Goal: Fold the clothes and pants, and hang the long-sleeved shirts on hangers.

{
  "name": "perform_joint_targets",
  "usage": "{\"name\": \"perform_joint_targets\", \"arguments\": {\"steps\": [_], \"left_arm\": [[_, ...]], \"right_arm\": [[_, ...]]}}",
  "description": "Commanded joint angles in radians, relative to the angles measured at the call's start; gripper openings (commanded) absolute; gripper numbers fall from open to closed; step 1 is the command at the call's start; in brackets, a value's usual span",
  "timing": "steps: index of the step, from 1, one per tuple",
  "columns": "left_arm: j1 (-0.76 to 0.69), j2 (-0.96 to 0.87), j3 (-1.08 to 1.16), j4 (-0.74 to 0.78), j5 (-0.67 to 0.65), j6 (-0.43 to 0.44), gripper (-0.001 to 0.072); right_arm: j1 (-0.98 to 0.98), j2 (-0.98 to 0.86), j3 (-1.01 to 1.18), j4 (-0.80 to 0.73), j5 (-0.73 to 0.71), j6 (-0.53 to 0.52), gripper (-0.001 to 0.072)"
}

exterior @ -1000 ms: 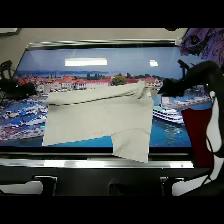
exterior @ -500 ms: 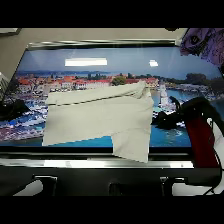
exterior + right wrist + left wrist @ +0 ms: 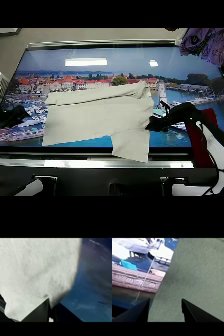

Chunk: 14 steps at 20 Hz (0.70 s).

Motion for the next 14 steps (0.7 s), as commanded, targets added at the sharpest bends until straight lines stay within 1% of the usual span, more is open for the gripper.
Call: {"name": "perform_joint_targets", "arguments": {"steps": [1,2,4,6,8,14], "left_arm": [[0.144,0.048,-0.159,-0.143,-0.001,0.170,0.0465],[0.206,0.050,-0.216,-0.210,-0.005,0.223,0.0466],[0.317,0.042,-0.320,-0.306,-0.002,0.294,0.0466],[0.377,0.039,-0.383,-0.329,0.000,0.343,0.0467],[0.390,0.034,-0.416,-0.328,-0.001,0.364,0.0468],[0.331,-0.055,-0.438,-0.328,0.008,0.370,0.0468]], "right_arm": [[0.009,0.003,-0.002,0.005,0.010,-0.021,0.0033],[0.009,0.003,-0.002,0.005,-0.003,-0.033,0.0033],[0.010,0.003,-0.002,0.005,-0.043,-0.046,0.0033],[0.010,0.003,-0.002,0.004,-0.047,-0.038,0.0033],[0.010,0.003,-0.002,0.005,-0.042,-0.025,0.0033],[0.010,0.003,-0.002,0.005,-0.026,-0.031,0.0033]]}}
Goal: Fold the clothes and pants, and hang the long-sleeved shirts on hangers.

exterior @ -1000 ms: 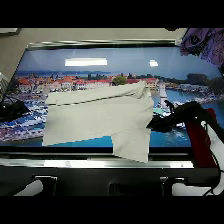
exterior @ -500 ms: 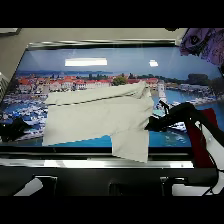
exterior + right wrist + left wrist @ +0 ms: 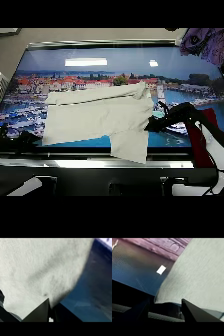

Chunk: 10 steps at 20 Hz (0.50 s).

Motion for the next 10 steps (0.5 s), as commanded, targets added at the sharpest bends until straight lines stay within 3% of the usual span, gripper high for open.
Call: {"name": "perform_joint_targets", "arguments": {"steps": [1,8,10], "left_arm": [[-0.027,-0.052,-0.015,-0.010,0.001,0.022,0.0468],[-0.098,-0.097,-0.015,-0.011,0.058,0.018,0.0446],[-0.118,-0.099,-0.014,-0.011,0.066,0.022,0.0126]], "right_arm": [[0.001,0.001,0.000,0.001,0.005,0.001,0.0033],[0.001,0.001,0.000,0.002,0.004,0.001,0.0033],[0.001,0.001,0.000,0.002,0.004,0.002,0.0033]]}}
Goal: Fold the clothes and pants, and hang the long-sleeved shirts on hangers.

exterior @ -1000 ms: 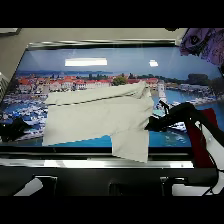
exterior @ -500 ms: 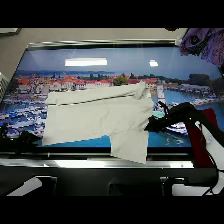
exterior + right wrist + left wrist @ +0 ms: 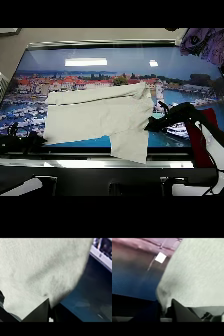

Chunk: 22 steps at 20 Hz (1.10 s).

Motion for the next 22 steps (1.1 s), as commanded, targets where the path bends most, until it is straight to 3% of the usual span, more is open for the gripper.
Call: {"name": "perform_joint_targets", "arguments": {"steps": [1,6,11,17,19,22], "left_arm": [[-0.037,-0.010,0.005,-0.011,0.021,0.004,0.0021],[-0.159,-0.001,0.142,-0.088,0.032,0.008,0.0017],[-0.409,-0.001,0.674,-0.071,0.038,-0.094,0.0016],[-0.604,0.022,1.502,0.360,-0.043,-0.389,0.0016],[-0.620,0.113,1.564,0.458,-0.051,-0.436,0.0016],[-0.620,0.328,1.434,0.572,-0.082,-0.501,0.0017]], "right_arm": [[0.001,0.001,0.000,0.002,-0.002,0.002,0.0032],[0.002,0.098,0.037,0.058,0.050,-0.019,0.0030],[0.001,0.269,0.347,0.068,0.069,0.005,0.0030],[0.001,0.505,0.840,-0.082,0.068,0.148,0.0030],[0.001,0.623,0.919,-0.160,0.069,0.213,0.0030],[0.001,0.808,0.939,-0.300,0.063,0.338,0.0031]]}}
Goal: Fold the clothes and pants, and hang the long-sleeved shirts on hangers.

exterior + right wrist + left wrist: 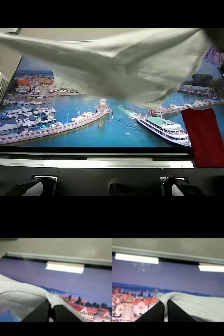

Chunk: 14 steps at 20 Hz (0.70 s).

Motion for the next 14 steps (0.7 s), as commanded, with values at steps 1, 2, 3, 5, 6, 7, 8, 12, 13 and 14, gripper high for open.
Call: {"name": "perform_joint_targets", "arguments": {"steps": [1,2,3,5,6,7,8,12,13,14], "left_arm": [[-0.020,0.211,-0.051,0.196,-0.042,-0.109,0.0016],[-0.020,0.269,-0.098,0.222,-0.058,-0.122,0.0016],[-0.020,0.309,-0.134,0.244,-0.068,-0.135,0.0017],[-0.020,0.352,-0.184,0.273,-0.071,-0.159,0.0017],[-0.020,0.352,-0.198,0.273,-0.072,-0.159,0.0016],[-0.020,0.337,-0.209,0.272,-0.075,-0.156,0.0016],[-0.020,0.313,-0.221,0.272,-0.084,-0.130,0.0016],[-0.021,0.111,-0.293,0.243,-0.084,-0.023,0.0017],[-0.021,0.035,-0.305,0.242,-0.075,-0.006,0.0017],[-0.021,-0.043,-0.310,0.242,-0.064,-0.003,0.0017]], "right_arm": [[0.000,0.201,0.064,-0.183,0.004,0.164,0.0031],[0.000,0.234,0.064,-0.217,0.004,0.207,0.0031],[0.000,0.256,0.064,-0.239,0.004,0.245,0.0031],[0.000,0.260,0.064,-0.236,0.004,0.278,0.0031],[0.000,0.247,0.064,-0.233,0.001,0.282,0.0031],[0.000,0.221,0.063,-0.233,-0.016,0.283,0.0031],[0.000,0.187,0.063,-0.230,-0.038,0.291,0.0031],[0.000,-0.061,0.062,-0.183,-0.145,0.338,0.0031],[0.000,-0.144,0.061,-0.172,-0.154,0.342,0.0031],[0.000,-0.226,0.061,-0.160,-0.158,0.343,0.0031]]}}
